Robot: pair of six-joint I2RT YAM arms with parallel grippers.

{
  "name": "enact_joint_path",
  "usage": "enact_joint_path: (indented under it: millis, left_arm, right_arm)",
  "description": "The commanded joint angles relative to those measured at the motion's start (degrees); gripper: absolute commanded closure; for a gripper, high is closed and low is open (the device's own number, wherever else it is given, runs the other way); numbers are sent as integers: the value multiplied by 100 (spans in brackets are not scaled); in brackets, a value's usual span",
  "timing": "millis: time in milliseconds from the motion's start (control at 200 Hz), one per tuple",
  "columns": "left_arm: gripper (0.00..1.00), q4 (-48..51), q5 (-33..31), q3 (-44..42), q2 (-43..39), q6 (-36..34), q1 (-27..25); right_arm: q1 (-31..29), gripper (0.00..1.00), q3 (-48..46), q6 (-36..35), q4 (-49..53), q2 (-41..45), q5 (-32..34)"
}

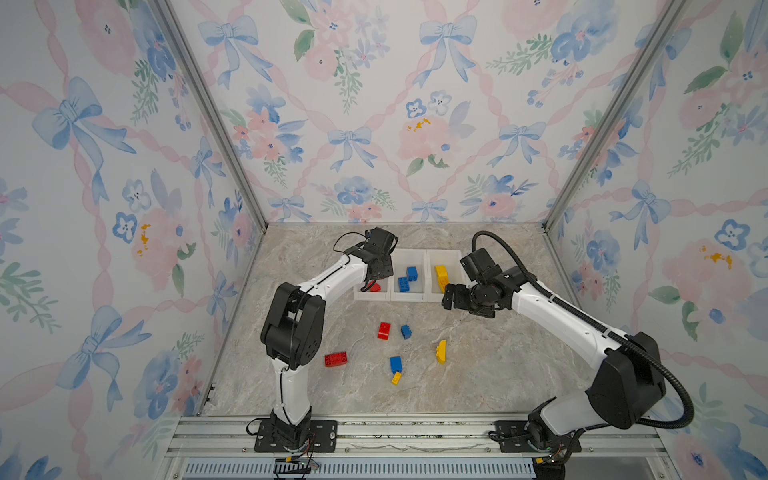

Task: Sort the legos into containers by color
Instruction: 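Open the left gripper to drop the red brick into the compartment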

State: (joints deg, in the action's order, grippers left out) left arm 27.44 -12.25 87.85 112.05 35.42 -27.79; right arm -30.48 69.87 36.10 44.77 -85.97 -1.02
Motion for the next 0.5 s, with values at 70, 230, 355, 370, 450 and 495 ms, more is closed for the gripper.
enact_joint_path:
  millis: [70,230,355,370,450,495]
  left_arm:
    - [60,34,-210,269,283,-132,-5]
    - [48,33,-291,300,298,-136,0]
    - [44,33,-325,288,260,-133,-7]
    - [43,33,-323,293,250,-131,-1]
    - [41,38,-330,277,197,-117,1]
    - [40,38,-340,264,163,-114,-2]
  right_arm:
    - [-55,2,-79,99,57,116,92]
    - [-55,2,-70,91,67,90,66]
    - [-59,2,-94,99,67,98,52]
    - [-64,2,-100,105,67,99,54]
    - [-72,2,-96,103,84,98,49]
    - [-81,2,-83,107,93,98,42]
